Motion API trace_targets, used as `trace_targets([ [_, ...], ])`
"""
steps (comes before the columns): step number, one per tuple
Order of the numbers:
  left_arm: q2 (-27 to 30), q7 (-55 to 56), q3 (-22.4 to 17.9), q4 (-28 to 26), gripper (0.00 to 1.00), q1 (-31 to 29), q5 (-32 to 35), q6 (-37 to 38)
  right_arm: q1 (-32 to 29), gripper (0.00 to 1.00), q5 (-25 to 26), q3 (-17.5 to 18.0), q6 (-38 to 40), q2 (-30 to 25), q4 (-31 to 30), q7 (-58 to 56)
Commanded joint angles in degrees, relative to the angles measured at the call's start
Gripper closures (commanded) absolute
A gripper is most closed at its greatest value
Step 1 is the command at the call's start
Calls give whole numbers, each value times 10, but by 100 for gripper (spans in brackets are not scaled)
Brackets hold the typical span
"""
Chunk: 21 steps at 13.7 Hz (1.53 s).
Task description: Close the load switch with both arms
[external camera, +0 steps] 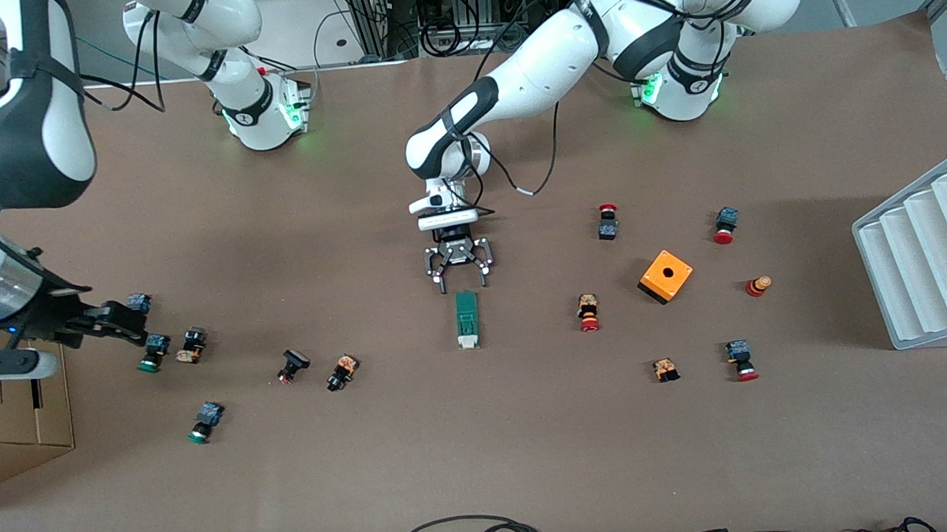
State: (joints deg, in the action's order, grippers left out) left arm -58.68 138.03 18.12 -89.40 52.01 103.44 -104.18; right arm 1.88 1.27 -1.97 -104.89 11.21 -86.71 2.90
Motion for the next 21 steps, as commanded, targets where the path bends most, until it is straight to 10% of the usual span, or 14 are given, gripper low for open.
trace_targets([
  [1,30,-56,2,-2,2,0,-40,-12,-7,0,-15,6,-1,-37,-44,-12],
  [21,249,-694,11,20,0,-78,-547,-68,-10,0,0,3,27,-67,-66,-52],
])
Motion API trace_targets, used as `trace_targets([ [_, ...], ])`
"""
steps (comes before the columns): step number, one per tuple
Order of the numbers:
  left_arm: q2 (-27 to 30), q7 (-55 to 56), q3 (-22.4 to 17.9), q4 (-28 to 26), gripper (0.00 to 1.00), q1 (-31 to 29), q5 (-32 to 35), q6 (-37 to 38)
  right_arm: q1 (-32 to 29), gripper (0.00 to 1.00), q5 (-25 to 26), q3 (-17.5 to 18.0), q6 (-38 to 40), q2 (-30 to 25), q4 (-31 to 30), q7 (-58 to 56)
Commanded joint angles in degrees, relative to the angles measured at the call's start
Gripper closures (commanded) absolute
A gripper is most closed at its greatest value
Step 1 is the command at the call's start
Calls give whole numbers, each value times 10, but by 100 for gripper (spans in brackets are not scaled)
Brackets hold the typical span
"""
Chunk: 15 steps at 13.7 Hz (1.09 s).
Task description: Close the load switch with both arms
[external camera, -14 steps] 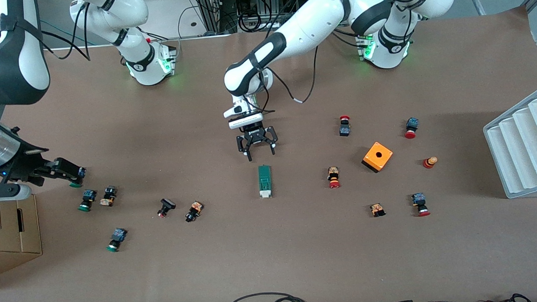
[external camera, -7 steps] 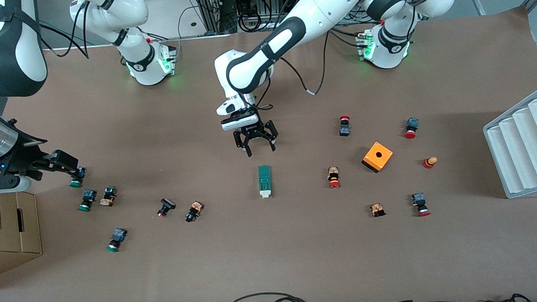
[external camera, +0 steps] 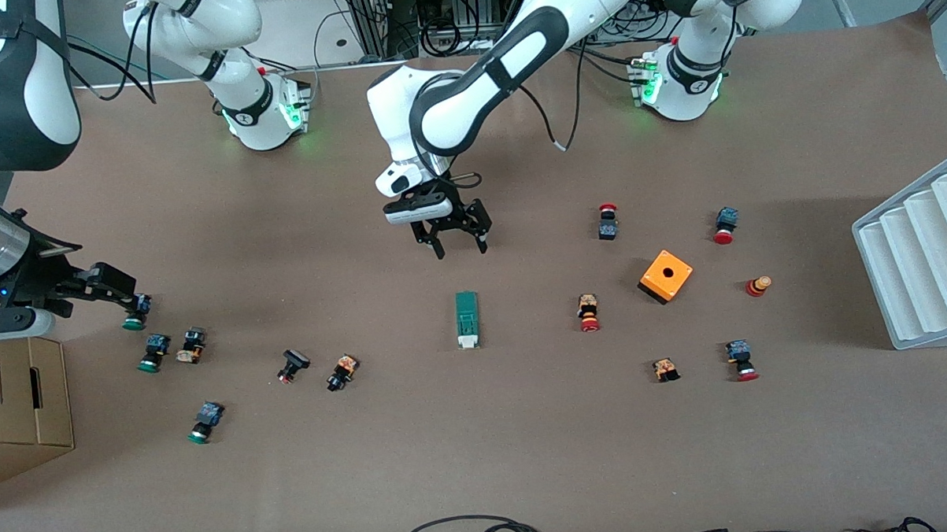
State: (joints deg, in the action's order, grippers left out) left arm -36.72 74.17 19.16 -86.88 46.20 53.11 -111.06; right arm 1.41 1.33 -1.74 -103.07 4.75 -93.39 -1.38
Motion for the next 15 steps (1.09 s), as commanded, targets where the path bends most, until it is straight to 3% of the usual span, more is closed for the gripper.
trace_targets([
  [1,43,-78,1,-5,0,-28,-78,1,-5,0,0,0,9,0,0,-10],
  [10,149,-362,0,9,0,-169,-294,35,-5,0,-4,-2,9,10,10,-4],
  [15,184,-445,0,30,0,-235,-354,116,-6,0,-24,-2,29,9,12,-9],
])
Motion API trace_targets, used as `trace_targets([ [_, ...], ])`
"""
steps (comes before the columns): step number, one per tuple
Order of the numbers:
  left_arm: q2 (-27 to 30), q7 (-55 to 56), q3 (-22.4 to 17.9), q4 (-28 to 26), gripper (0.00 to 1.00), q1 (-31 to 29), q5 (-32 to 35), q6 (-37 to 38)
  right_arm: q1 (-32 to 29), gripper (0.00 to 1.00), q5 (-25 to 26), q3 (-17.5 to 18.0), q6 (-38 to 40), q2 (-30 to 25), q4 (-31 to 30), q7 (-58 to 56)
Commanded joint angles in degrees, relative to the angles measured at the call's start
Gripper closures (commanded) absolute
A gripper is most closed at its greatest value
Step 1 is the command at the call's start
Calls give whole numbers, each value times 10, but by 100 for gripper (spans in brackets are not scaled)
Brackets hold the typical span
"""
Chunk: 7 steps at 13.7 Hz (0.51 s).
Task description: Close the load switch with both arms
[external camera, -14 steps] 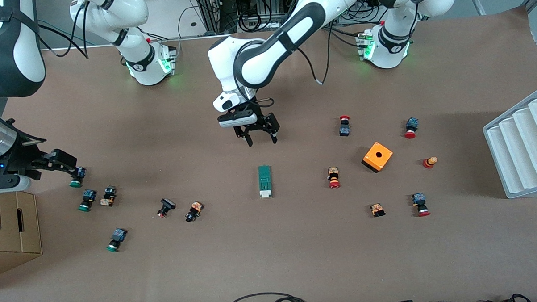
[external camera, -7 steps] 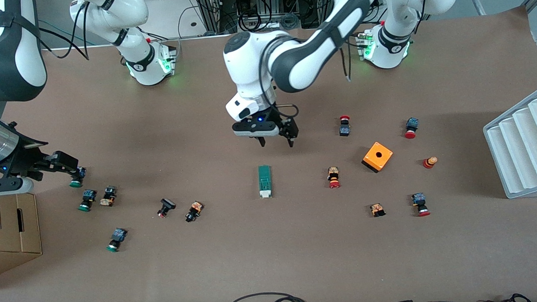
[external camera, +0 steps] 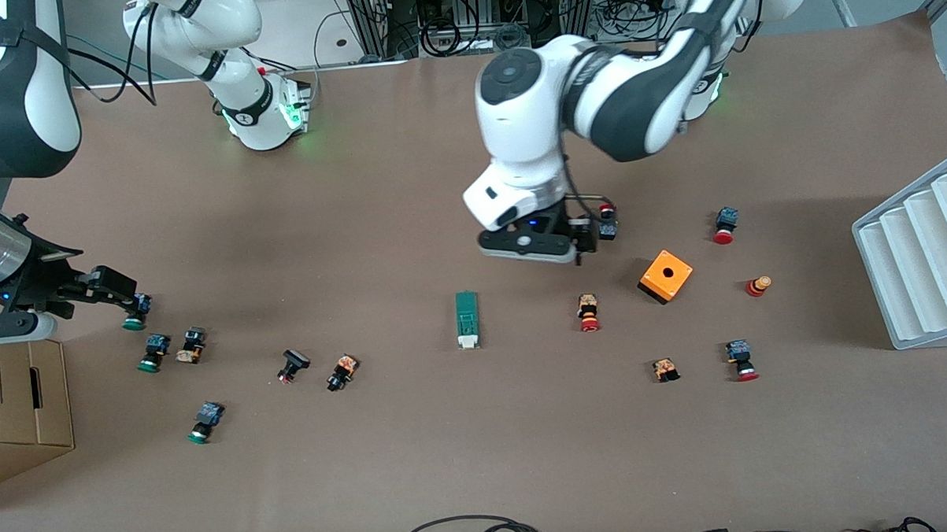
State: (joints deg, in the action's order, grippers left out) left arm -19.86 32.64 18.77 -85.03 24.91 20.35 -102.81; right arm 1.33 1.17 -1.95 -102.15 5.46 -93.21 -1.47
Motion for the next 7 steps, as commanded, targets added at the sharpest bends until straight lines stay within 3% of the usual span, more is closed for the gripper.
trace_targets([
  [1,16,-40,4,31,0,-34,-32,58,-5,0,-26,-2,21,2,16,-8],
  [4,16,-69,4,60,0,-72,-52,116,-4,0,-27,-7,21,2,17,-8],
  [7,37,-115,2,58,0,-124,-97,118,-4,0,-27,-7,20,3,17,-9],
])
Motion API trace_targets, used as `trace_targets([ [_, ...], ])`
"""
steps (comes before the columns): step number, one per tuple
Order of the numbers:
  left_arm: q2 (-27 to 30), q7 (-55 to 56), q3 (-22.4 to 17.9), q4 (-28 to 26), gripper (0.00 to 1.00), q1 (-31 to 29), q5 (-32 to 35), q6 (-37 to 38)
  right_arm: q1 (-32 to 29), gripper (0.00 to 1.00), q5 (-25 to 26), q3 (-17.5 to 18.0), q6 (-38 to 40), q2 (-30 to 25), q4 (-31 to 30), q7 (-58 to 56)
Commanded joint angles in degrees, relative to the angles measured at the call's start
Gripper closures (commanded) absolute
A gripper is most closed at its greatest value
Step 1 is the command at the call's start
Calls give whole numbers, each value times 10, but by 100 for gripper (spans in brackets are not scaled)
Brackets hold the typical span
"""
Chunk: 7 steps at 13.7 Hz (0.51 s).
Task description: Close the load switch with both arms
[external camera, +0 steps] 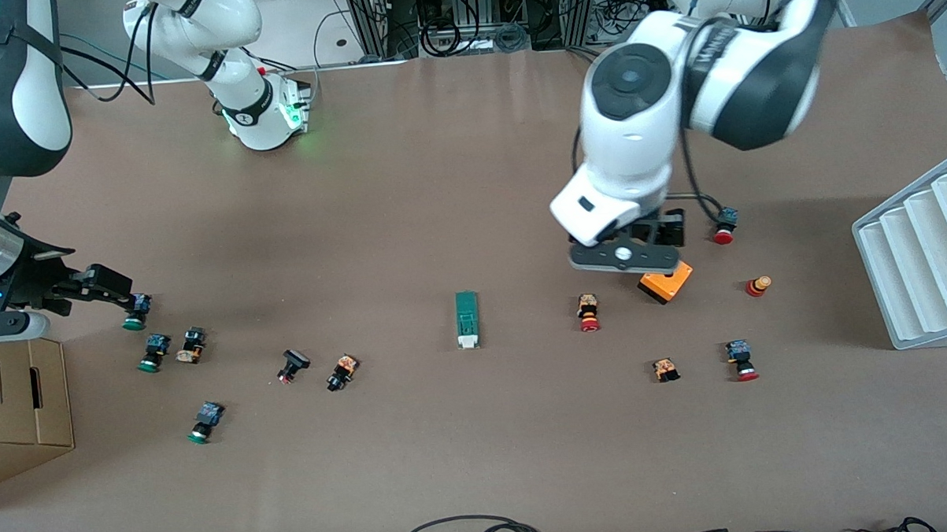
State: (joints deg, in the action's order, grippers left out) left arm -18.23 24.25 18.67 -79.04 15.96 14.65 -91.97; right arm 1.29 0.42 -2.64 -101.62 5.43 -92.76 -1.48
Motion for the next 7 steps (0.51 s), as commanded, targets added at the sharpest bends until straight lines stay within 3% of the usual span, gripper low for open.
trace_targets([
  [1,37,-49,-11,-14,0,-43,-73,6,-4,0,-18,-1,16,3,13,-8],
  [4,109,-142,-87,-100,0,-55,-117,-22,-3,0,-12,-1,14,5,13,-14],
  [7,179,-216,-96,-167,0,-94,-128,-56,-2,0,-12,-1,14,5,13,-25],
])
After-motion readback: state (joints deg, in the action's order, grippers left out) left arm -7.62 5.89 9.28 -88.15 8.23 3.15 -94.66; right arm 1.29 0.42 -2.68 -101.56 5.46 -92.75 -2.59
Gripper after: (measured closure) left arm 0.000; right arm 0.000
